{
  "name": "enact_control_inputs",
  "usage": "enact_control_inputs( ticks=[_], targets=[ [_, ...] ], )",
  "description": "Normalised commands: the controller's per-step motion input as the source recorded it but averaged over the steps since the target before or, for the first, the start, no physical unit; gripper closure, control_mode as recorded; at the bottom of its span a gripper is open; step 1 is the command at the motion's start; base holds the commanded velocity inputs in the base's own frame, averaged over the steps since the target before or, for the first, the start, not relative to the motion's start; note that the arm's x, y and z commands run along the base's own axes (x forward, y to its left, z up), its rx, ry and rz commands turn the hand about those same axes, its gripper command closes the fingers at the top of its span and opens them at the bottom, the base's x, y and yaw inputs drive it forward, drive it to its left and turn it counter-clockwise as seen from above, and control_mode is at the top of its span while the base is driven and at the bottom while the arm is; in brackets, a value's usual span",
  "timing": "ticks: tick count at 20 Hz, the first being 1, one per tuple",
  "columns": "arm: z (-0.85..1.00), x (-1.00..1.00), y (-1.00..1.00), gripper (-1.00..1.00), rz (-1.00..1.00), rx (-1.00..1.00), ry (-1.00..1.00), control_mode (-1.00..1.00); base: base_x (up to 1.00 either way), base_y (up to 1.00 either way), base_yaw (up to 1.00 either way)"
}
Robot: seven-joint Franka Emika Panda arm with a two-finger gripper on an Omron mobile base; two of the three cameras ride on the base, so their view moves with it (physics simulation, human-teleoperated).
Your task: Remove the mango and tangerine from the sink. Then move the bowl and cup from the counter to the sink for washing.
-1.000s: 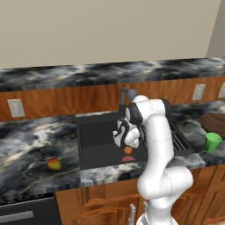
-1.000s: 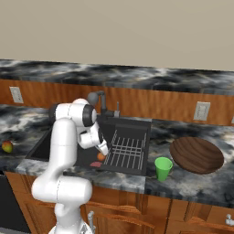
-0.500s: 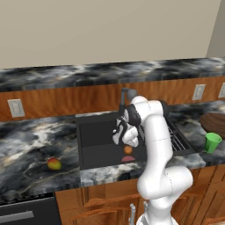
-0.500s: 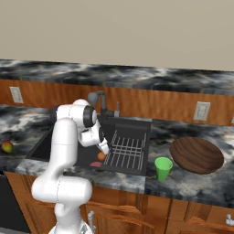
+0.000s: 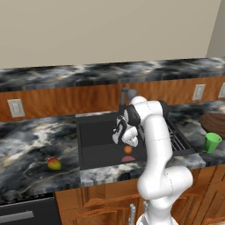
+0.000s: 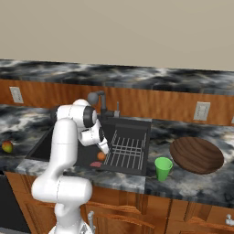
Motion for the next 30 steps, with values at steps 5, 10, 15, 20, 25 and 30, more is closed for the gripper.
enact_control_inputs(
  ticks=[5,10,15,20,25,30],
  targets=[
    [-0.1,-0.02,0.03,-1.0,-0.08,0.0,0.04,-1.0,0.0,0.0,0.0],
    [-0.02,-0.1,0.0,-1.0,-0.1,0.0,0.05,-1.0,0.0,0.0,0.0],
    [-0.02,-0.13,0.0,-1.0,-0.11,0.0,0.01,-1.0,0.0,0.0,0.0],
    [-0.06,-0.14,0.01,-1.0,-0.11,0.0,0.01,-1.0,0.0,0.0,0.0],
    [-0.06,-0.18,0.01,-1.0,-0.1,0.0,0.0,-1.0,0.0,0.0,0.0],
    [-0.11,-0.06,0.0,-1.0,-0.08,0.0,0.0,-1.0,0.0,0.0,0.0]
  ],
)
